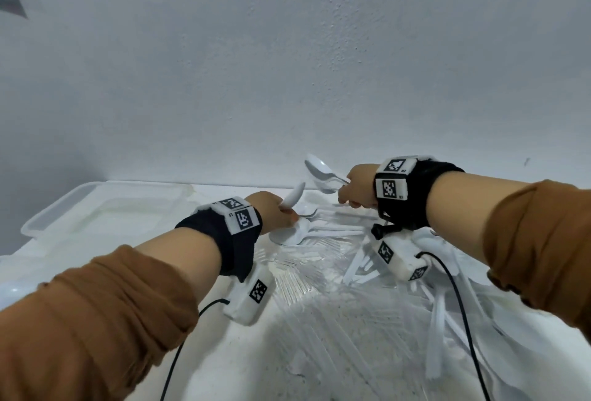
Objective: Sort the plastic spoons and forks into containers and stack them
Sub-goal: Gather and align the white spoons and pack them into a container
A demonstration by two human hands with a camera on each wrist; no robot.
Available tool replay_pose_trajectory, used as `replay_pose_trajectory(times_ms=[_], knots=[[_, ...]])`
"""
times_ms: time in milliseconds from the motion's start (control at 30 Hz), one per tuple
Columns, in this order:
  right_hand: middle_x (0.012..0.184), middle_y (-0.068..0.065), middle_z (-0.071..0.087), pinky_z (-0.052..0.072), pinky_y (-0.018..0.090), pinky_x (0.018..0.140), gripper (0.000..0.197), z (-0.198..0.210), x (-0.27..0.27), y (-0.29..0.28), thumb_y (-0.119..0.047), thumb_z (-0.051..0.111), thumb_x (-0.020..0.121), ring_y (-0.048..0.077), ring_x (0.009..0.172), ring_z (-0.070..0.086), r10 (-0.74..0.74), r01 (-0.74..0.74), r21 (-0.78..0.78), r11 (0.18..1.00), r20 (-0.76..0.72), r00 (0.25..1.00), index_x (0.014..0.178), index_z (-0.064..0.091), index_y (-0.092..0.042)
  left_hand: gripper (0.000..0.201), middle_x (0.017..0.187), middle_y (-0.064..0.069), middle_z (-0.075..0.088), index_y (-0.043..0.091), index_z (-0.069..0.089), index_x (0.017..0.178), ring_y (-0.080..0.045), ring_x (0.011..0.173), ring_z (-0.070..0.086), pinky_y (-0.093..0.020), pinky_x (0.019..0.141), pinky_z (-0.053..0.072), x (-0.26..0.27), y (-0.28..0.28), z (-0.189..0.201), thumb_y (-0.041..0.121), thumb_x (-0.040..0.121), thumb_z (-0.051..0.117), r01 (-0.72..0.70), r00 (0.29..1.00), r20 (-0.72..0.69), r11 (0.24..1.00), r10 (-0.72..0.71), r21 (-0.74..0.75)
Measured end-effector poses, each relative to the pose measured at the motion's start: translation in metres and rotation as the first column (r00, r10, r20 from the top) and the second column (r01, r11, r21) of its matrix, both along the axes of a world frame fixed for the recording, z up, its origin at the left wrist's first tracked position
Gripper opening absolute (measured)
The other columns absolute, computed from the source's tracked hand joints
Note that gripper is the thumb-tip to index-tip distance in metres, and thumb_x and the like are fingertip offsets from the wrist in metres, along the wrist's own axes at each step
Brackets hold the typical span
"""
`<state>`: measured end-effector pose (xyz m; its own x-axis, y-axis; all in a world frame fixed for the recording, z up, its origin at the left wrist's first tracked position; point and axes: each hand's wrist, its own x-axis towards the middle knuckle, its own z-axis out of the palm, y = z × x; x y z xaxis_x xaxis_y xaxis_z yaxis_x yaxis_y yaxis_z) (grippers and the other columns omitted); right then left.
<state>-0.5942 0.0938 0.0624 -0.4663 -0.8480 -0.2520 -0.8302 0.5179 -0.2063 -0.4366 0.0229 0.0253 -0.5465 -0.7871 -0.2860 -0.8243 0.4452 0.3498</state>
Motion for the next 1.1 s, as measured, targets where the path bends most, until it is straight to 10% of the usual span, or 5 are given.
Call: replay_pose_trajectory(times_ms=[100,267,567,1100], knots=[[0.044,-0.006,0.051,0.032,0.020,0.044,0.032,0.006,-0.006,0.010,-0.020,0.049,0.091,0.013,0.044,0.041,-0.051,0.062,-0.078,0.995,0.130,0.990,0.060,0.052,-0.016,0.032,0.117,0.000,0.060,0.017,0.059,0.118,-0.020,0.107,0.055,-0.024,0.086,0.038,-0.017,0.005,-0.003,0.034,0.093,0.046,0.086,0.992,0.096,0.996,-0.084,-0.025],[0.059,0.000,0.049,0.030,0.019,0.042,0.024,0.005,-0.016,0.021,-0.015,0.038,0.092,0.013,0.045,0.038,-0.095,0.126,-0.089,0.988,0.299,0.950,0.088,0.061,-0.010,0.022,0.099,0.008,0.063,0.031,0.063,0.100,-0.016,0.092,0.060,-0.027,0.081,0.047,-0.034,0.006,-0.013,0.031,0.079,0.054,0.115,0.980,0.168,0.992,-0.104,-0.053],[0.061,0.000,0.047,0.027,0.011,0.034,0.025,0.003,-0.020,0.025,-0.016,0.038,0.096,0.013,0.046,0.035,-0.076,0.131,-0.125,0.983,0.372,0.925,0.104,0.060,-0.009,0.023,0.091,-0.002,0.059,0.014,0.058,0.095,-0.020,0.083,0.052,-0.023,0.068,0.039,-0.041,0.003,-0.018,0.035,0.089,0.049,0.211,0.950,0.263,0.967,-0.168,-0.143],[0.061,0.001,0.039,0.027,0.016,0.037,0.008,-0.005,-0.003,0.003,-0.013,0.038,0.096,0.014,0.046,0.033,-0.011,0.097,-0.246,0.964,0.330,0.944,0.090,0.044,-0.013,0.013,0.085,0.011,0.068,0.027,0.047,0.099,-0.017,0.091,0.057,-0.027,0.069,0.038,0.019,-0.019,0.007,0.021,0.088,0.052,-0.096,0.924,-0.370,0.995,0.094,0.013]])
